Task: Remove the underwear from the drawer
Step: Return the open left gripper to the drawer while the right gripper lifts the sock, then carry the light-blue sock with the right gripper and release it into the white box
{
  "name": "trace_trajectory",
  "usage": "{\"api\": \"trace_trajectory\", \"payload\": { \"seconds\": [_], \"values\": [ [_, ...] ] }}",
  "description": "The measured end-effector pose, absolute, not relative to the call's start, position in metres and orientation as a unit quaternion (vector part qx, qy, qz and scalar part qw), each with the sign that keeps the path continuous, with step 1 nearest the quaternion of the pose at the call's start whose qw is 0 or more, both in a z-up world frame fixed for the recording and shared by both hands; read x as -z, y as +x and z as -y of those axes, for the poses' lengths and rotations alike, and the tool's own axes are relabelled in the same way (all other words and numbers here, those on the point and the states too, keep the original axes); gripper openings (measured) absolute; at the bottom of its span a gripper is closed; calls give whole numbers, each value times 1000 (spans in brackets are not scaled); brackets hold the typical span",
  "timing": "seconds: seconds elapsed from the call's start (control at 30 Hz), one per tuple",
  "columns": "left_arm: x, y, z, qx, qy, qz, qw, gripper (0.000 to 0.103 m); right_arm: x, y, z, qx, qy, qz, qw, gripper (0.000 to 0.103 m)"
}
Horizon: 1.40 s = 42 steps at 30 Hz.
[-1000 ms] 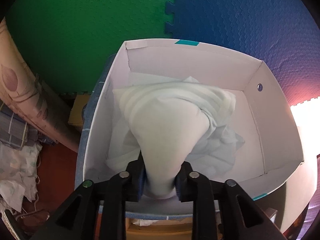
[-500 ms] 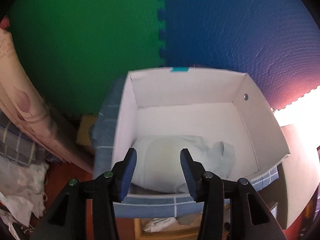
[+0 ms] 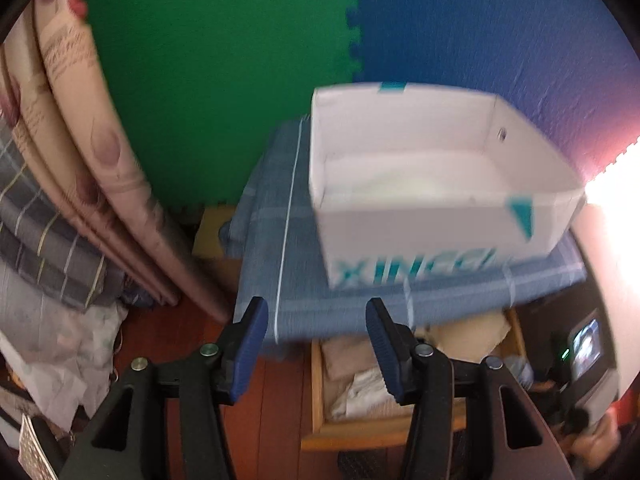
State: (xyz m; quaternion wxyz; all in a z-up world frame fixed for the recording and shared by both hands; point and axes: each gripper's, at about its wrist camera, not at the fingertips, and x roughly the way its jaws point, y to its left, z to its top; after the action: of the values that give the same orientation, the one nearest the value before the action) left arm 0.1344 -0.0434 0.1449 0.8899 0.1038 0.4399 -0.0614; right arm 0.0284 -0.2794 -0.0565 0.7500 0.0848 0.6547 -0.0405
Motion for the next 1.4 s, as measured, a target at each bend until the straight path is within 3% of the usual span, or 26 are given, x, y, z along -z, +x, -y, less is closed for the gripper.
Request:
{"api": "trace_trajectory", "payload": {
  "seconds": [0.33,0.57,1.13,1.4],
  "values": [
    [-30,108,32,14,79,-525,848,52,38,30,262,39,37,-656,753,38],
    [10,102,26,-2,55,-548,835,52,-10,30,254,18,19,-639,769,38],
    [31,104,23,-5,45,-559,828,52,-220,42,255,-22,-3,-535,844,37],
    [30,103,22,-4,43,-557,829,52,-245,111,252,4,1,-519,855,37]
  ]
}}
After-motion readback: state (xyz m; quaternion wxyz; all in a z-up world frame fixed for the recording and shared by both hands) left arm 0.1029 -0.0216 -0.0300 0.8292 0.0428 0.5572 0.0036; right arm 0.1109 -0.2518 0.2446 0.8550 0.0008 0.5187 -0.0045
